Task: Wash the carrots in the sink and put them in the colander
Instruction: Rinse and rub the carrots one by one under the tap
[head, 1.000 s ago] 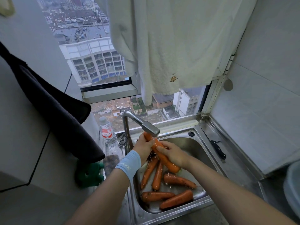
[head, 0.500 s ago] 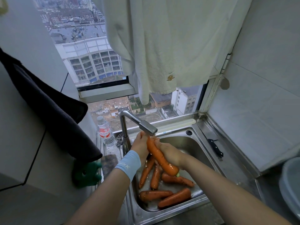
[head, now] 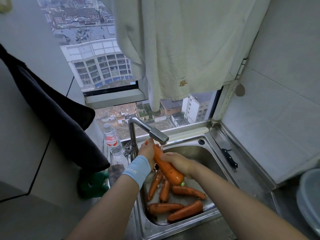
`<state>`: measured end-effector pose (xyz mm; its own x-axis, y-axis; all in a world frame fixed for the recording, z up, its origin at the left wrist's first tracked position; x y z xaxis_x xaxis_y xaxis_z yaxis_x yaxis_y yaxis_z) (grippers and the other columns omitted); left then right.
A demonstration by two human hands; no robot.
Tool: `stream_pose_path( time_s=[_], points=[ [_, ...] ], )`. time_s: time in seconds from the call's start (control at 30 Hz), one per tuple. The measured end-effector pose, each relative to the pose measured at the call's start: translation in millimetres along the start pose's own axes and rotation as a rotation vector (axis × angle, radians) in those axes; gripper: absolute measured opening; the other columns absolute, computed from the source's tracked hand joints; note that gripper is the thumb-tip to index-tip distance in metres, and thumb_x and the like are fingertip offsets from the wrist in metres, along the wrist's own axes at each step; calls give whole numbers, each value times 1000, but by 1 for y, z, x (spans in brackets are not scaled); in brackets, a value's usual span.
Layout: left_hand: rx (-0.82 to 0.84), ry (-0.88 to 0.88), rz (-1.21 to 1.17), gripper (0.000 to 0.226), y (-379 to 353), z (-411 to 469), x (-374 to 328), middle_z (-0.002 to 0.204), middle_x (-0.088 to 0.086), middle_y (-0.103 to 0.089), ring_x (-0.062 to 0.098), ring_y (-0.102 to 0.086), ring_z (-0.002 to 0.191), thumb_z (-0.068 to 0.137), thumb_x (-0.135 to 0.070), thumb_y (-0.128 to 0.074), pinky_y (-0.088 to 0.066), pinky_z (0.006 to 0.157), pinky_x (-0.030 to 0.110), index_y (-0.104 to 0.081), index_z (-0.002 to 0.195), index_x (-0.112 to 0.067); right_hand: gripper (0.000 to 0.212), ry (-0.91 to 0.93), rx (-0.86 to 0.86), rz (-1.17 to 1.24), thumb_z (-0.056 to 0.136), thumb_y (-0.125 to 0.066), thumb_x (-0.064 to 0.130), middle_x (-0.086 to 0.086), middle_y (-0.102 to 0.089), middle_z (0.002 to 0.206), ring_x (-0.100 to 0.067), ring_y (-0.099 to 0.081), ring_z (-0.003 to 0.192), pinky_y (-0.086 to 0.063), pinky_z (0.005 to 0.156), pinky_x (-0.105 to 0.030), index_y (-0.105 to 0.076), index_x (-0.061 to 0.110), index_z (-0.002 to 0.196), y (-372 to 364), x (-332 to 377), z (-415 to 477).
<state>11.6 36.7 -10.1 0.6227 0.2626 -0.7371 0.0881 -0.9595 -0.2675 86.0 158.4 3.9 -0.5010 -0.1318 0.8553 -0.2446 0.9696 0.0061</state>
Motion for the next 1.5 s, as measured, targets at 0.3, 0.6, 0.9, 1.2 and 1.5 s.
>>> stream_pose_path(
  time_s=[0.3, 0.6, 0.9, 1.2, 1.5],
  points=[
    [113, 36, 51, 38, 12, 1, 20, 121, 16, -65, 31, -63, 111, 96, -22, -65, -48, 103, 46, -54, 130, -10, 49, 13, -61, -10, 107, -44, 46, -13, -72, 101, -20, -70, 82, -59, 76, -33, -65, 6, 124, 1, 8, -3],
    [84, -16, 64, 34, 11, 4, 11, 114, 14, -69, 30, -67, 102, 100, -33, -58, -55, 81, 42, -57, 129, -15, 34, 17, 43, 400, 109, -42, 15, -27, -60, 136, -37, -63, 113, -56, 94, -45, -52, 6, 141, -7, 14, -3],
    [154, 25, 56, 40, 11, 5, 17, 125, 13, -66, 34, -65, 110, 102, -28, -56, -53, 96, 56, -49, 141, -25, 29, 81, 7, 313, 108, -45, 14, -19, -70, 114, -21, -74, 85, -62, 66, -30, -59, 11, 133, -4, 19, 0],
    [115, -7, 83, 38, 13, 5, 17, 121, 12, -68, 32, -67, 107, 100, -28, -60, -58, 89, 50, -52, 137, -25, 29, 38, 25, 364, 105, -47, 16, -22, -68, 107, -28, -67, 86, -57, 76, -37, -58, 3, 128, -5, 12, 6],
    [134, -8, 103, 30, 10, 5, 17, 118, 12, -70, 33, -67, 109, 98, -30, -62, -54, 95, 57, -58, 127, -27, 37, -1, 4, 367, 103, -50, 20, -24, -67, 111, -36, -64, 95, -54, 78, -40, -56, 2, 135, -2, 13, 4]
  ],
)
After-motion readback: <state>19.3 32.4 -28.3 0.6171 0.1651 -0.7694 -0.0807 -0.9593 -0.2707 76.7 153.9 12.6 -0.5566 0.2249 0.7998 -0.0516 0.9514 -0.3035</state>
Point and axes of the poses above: each hand's wrist, its own z-axis towards the middle knuckle, its own y-axis out of the back of the hand, x = y × z, the point moved 3 cm from there along z, towards the middle knuckle
